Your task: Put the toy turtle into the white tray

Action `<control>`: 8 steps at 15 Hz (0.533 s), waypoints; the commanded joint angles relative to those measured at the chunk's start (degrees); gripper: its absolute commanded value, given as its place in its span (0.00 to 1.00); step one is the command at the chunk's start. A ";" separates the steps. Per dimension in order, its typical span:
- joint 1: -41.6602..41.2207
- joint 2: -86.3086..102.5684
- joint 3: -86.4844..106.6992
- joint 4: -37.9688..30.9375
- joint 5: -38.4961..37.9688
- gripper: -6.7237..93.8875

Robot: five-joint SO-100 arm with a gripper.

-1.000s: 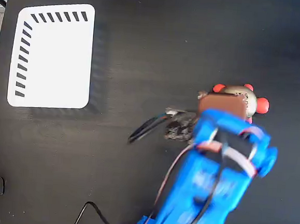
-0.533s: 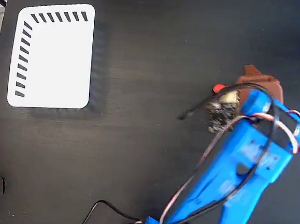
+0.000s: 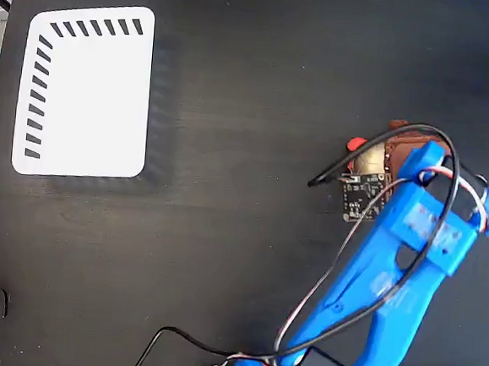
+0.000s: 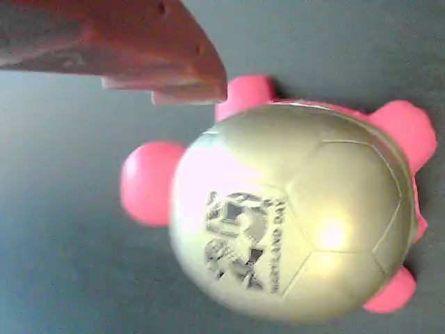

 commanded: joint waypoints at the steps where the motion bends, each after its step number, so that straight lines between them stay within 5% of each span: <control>1: 0.97 0.26 0.97 -1.67 1.58 0.60; 8: 1.76 -2.64 6.68 -8.53 3.78 0.60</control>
